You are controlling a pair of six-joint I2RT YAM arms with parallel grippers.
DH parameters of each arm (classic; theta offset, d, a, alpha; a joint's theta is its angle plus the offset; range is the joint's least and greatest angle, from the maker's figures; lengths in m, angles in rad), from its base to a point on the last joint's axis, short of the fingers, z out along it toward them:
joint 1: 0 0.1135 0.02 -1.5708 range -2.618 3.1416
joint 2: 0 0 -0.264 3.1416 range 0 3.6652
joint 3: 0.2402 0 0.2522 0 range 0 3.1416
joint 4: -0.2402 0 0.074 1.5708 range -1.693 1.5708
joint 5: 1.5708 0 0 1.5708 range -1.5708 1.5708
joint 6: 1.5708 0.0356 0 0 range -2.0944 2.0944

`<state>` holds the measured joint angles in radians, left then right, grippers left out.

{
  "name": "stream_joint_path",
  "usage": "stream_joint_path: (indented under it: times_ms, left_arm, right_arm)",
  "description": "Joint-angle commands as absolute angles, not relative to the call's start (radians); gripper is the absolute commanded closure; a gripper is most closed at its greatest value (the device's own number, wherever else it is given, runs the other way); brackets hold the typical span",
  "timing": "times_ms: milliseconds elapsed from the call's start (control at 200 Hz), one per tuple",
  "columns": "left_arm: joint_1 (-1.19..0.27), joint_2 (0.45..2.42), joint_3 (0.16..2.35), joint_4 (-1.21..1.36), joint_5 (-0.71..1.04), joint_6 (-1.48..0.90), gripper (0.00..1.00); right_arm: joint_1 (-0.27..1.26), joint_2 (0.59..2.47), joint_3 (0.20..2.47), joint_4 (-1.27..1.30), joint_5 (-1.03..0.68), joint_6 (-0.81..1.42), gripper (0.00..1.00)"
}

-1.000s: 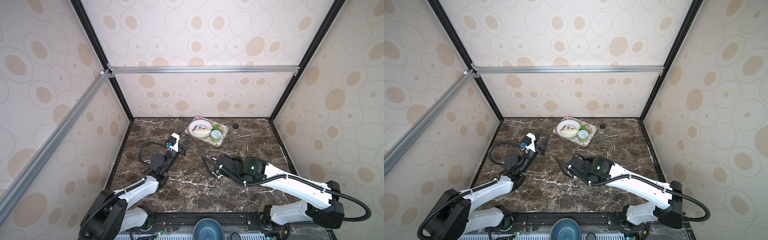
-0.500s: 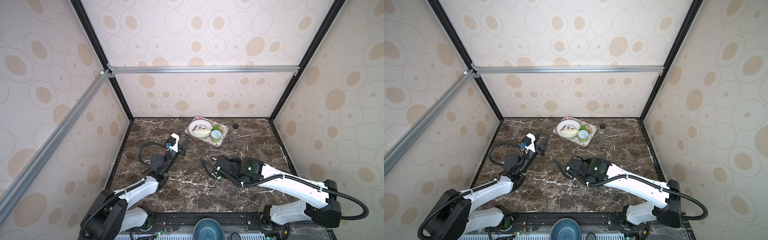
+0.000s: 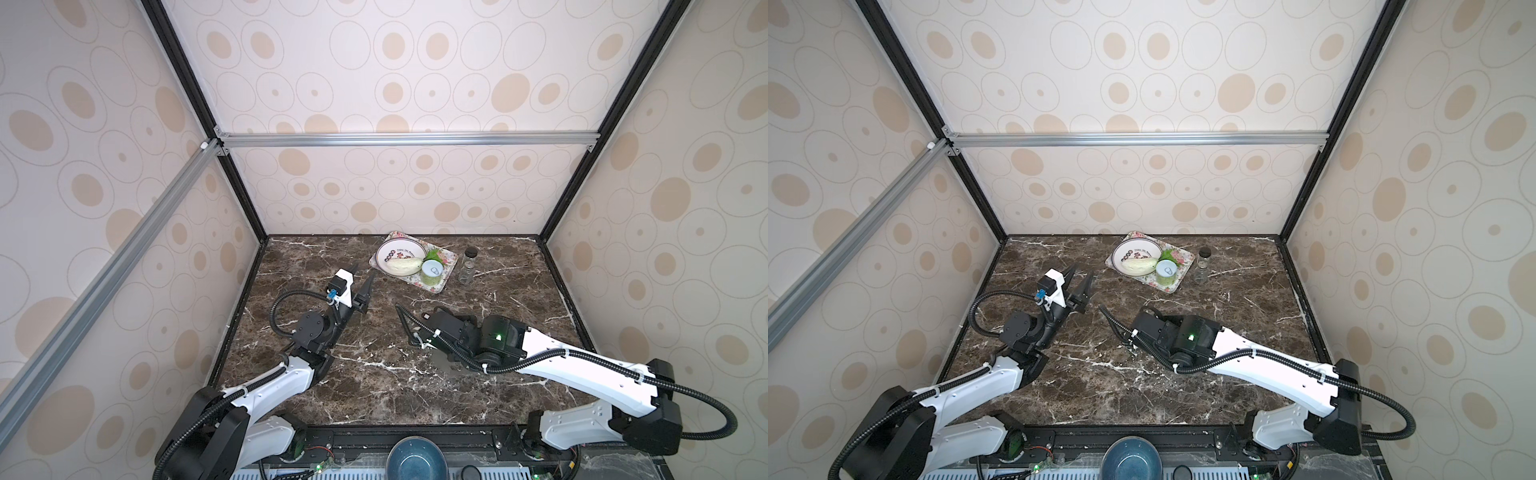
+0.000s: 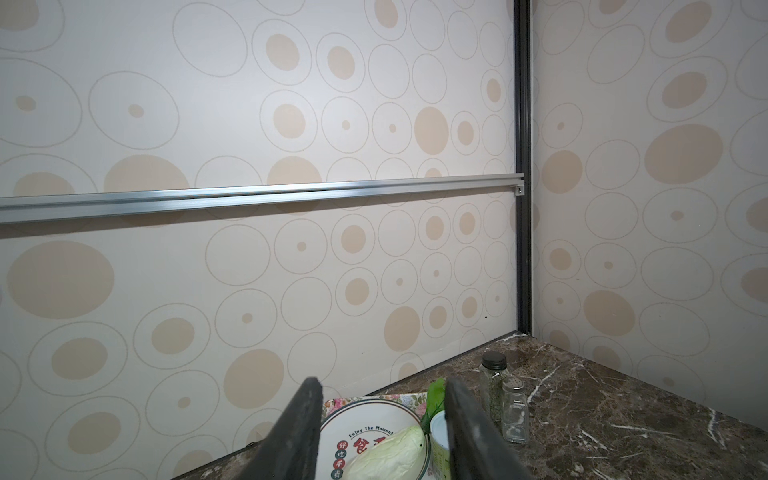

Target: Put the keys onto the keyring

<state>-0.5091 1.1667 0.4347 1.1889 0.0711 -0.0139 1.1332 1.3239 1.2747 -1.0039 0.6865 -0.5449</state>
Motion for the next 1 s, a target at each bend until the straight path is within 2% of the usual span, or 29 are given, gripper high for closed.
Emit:
stream_joint_path:
  times_ms: [0, 230, 370, 745, 995]
  left_arm:
    - [-0.498, 1.135, 0.428, 1.231, 0.055, -0.042, 0.53]
    - [-0.495, 1.103, 0.39, 1.27, -0.005, -0.046, 0.51]
    - [-0.493, 1.102, 0.362, 1.32, -0.044, -0.053, 0.49]
    - [-0.488, 1.069, 0.328, 1.354, -0.089, -0.064, 0.46]
    - [-0.485, 1.065, 0.322, 1.363, -0.092, -0.066, 0.46]
  right_arm:
    - [1.143, 1.323, 1.255, -0.897, 0.683, -0.429, 1.0]
    - [1.143, 1.35, 1.3, -0.78, 0.69, -0.211, 1.0]
    - [1.143, 1.375, 1.314, -0.724, 0.631, -0.13, 1.0]
    - [1.143, 1.417, 1.187, -0.358, 0.499, -0.068, 1.0]
    - [1.142, 1.467, 1.186, -0.297, 0.49, -0.064, 1.0]
